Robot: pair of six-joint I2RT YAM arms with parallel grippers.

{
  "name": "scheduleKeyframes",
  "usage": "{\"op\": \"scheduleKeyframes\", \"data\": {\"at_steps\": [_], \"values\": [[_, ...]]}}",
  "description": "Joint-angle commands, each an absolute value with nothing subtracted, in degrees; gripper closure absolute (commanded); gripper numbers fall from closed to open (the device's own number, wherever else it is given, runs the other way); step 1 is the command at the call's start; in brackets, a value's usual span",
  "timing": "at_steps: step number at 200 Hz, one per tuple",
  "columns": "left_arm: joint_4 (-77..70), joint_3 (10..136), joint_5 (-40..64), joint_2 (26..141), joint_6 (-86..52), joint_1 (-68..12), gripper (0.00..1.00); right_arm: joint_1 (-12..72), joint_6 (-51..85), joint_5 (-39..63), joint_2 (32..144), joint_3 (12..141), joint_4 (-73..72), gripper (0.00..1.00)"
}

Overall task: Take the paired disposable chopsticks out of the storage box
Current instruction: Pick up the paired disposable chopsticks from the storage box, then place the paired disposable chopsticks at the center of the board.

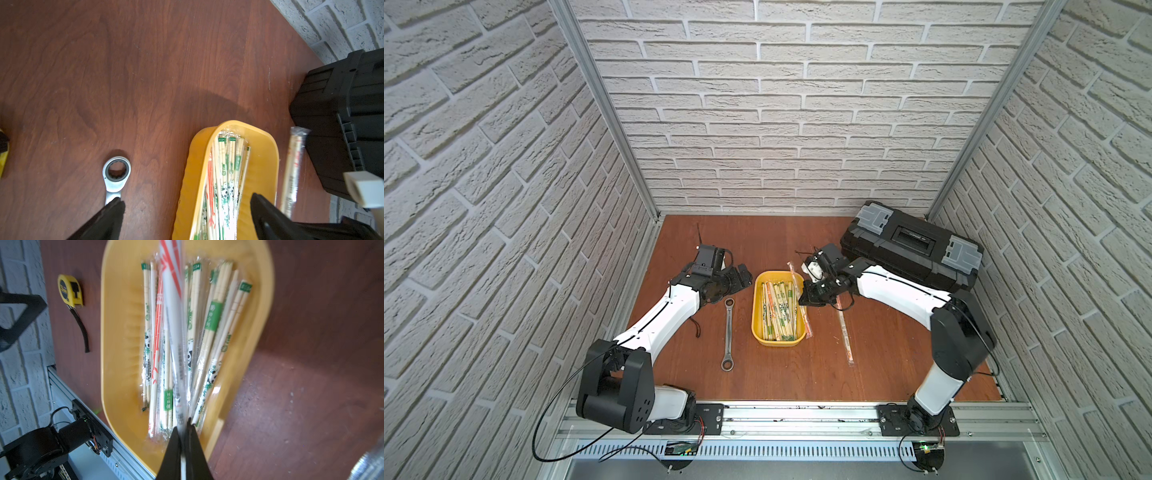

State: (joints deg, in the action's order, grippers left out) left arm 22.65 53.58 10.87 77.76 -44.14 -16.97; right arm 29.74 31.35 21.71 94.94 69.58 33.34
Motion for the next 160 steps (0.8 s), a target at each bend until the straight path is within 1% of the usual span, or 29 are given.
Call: {"op": "scheduleKeyframes", "data": {"at_steps": [1,54,103,115,127,149,160], "values": [[23.37,55.78,9.31,78.39,-42.32,-18.18,0.02,27.18,31.59,21.33,88.88,65.52,33.37,0.98],[23.64,57.17,8.79,79.87,-42.45,-20.20,0.02,20.87,28.11,15.18,81.82,56.02,39.52,0.98],[23.49,57.83,8.53,80.93,-42.98,-21.29,0.02,19.53,26.29,7.63,82.60,52.88,42.79,0.97],[23.47,57.85,8.43,81.11,-43.07,-21.48,0.02,19.43,26.28,6.80,83.53,52.56,42.50,0.94],[23.47,57.83,8.40,81.12,-43.15,-21.61,0.02,19.26,26.36,6.45,84.34,52.43,42.13,0.88],[23.47,57.59,8.33,81.12,-43.24,-21.63,0.02,19.16,26.49,6.17,85.24,52.86,41.65,0.72],[23.47,57.48,8.31,80.97,-43.31,-21.62,0.02,19.16,26.40,6.22,85.51,53.25,41.69,0.70]]}}
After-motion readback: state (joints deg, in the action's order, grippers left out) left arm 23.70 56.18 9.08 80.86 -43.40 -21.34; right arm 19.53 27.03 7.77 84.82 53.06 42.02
